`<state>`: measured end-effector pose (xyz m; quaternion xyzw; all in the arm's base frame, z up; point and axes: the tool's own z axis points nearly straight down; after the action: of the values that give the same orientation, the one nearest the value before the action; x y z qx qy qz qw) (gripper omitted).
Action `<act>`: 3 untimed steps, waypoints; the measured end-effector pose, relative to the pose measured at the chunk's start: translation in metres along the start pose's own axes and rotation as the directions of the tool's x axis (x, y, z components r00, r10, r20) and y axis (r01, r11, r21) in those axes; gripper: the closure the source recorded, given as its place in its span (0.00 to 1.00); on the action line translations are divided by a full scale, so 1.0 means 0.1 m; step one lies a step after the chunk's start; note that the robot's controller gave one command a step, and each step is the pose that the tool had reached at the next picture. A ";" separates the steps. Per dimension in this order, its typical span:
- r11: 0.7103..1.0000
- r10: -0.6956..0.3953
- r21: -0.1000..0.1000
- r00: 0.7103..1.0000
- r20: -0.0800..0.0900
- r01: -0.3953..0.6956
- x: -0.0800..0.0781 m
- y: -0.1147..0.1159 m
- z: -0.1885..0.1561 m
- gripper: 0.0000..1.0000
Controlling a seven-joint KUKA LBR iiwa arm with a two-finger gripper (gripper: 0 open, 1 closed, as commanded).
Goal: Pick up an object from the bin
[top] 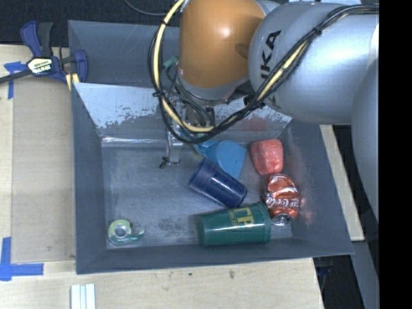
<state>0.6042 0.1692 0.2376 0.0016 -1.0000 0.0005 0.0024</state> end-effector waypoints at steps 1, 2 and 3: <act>1.000 0.003 -0.002 1.000 0.008 -0.003 -0.01 -0.01 -0.05 0.00; 0.997 -0.075 -0.002 0.997 0.013 0.075 -0.06 -0.03 0.24 0.00; 0.997 -0.079 0.000 0.997 0.000 0.079 -0.07 0.07 -0.06 0.00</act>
Offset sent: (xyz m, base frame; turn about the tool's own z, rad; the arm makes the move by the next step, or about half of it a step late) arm 0.0133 -0.0102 -0.1198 -0.2896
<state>0.6107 0.1765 0.2438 0.0414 -0.9991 0.0003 0.0026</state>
